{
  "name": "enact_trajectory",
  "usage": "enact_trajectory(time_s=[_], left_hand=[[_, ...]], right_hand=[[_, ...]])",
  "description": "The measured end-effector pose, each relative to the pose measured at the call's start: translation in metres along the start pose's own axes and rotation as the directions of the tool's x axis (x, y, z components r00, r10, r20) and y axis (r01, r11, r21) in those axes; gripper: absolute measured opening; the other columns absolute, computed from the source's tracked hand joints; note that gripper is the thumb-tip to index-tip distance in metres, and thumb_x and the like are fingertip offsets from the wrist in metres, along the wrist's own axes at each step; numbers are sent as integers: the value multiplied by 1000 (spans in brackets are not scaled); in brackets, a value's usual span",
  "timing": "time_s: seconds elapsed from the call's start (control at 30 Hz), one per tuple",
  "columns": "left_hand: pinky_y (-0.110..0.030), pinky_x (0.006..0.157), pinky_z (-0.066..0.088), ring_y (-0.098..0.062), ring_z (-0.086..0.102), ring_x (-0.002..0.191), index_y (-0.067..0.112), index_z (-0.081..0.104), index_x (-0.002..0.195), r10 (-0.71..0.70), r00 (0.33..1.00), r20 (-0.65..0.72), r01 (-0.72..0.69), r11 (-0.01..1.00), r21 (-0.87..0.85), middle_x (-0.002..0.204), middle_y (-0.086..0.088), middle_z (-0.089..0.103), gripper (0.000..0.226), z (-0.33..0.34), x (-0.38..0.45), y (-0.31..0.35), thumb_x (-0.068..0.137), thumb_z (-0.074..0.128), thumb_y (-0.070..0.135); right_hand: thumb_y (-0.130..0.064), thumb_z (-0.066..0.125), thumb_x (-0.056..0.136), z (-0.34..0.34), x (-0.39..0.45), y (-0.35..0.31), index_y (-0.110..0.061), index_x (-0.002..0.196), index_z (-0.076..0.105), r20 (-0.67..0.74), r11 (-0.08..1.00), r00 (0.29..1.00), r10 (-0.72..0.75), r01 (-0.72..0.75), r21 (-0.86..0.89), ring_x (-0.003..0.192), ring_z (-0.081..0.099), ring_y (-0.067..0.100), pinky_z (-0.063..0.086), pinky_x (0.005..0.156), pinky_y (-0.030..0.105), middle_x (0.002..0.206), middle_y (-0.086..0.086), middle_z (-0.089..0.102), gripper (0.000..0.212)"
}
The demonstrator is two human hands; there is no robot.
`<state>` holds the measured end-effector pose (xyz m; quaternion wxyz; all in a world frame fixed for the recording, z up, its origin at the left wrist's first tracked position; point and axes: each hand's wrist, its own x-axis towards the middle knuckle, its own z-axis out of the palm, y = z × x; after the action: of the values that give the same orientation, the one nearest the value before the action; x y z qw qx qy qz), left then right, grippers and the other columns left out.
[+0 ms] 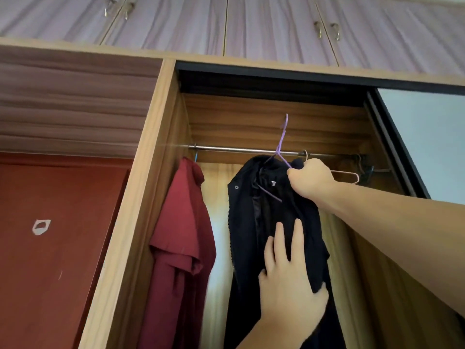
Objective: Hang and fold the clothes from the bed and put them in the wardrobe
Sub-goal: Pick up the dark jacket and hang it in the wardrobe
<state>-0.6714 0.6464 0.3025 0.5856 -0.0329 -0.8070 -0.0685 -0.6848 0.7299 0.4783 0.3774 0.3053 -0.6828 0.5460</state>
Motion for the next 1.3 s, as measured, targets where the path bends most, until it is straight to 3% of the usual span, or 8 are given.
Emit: enact_trajectory(time_s=[0.1,0.17,0.3,0.47,0.7,0.9,1.1,1.3], left_hand=[[-40,100,45,-18,22,144,63,-38,128,-51,999,11,50,998,34,156,21,-25,116,21,13,-23,84,66,36],[-36,92,47,-19,46,128,65,-39,125,-63,998,23,60,995,83,157,19,-22,116,31,23,-38,85,65,34],[-30,79,44,-20,60,104,65,-45,118,-84,996,42,72,972,225,160,16,-15,119,49,50,-62,85,64,31],[-30,69,40,-23,63,92,62,-44,121,-64,998,30,49,932,358,161,11,-9,119,62,93,-88,86,64,27],[-31,64,38,-25,63,90,58,-29,133,25,999,-25,-12,902,431,162,5,-1,113,60,151,-131,85,65,19],[-31,65,40,-26,63,86,57,-30,133,49,999,-11,-42,928,369,160,3,7,113,79,168,-171,85,66,23],[-32,64,40,-25,63,87,56,-28,134,27,999,28,-35,926,377,156,4,11,110,83,177,-212,86,65,22],[-30,58,37,-22,53,75,53,-27,136,32,999,-16,-23,914,405,153,5,14,110,71,191,-243,86,64,19]], right_hand=[[-26,55,91,21,22,20,-8,91,64,31,998,999,-34,33,52,75,57,24,36,52,24,87,7,62,20],[-25,55,91,35,38,33,-5,97,65,51,992,998,-34,28,123,83,60,29,40,60,27,95,11,64,24],[-19,54,90,58,67,52,-4,88,62,93,974,995,-25,3,228,83,59,31,42,58,27,91,13,62,17],[-18,54,90,73,105,64,-9,74,56,82,968,996,-30,8,250,64,53,22,33,46,24,77,8,56,18],[-19,52,89,100,153,58,-5,89,57,-18,963,996,-89,91,254,77,56,31,39,56,28,91,14,59,15],[-15,51,90,142,178,50,-2,92,57,105,983,992,-76,57,172,90,62,36,46,64,32,96,18,61,14],[-20,55,91,185,189,55,-4,92,59,141,998,988,-63,63,1,69,57,26,38,47,26,76,9,56,17],[-19,53,89,209,202,46,-6,92,57,82,996,993,-85,84,14,63,53,25,34,42,24,86,12,57,14]])
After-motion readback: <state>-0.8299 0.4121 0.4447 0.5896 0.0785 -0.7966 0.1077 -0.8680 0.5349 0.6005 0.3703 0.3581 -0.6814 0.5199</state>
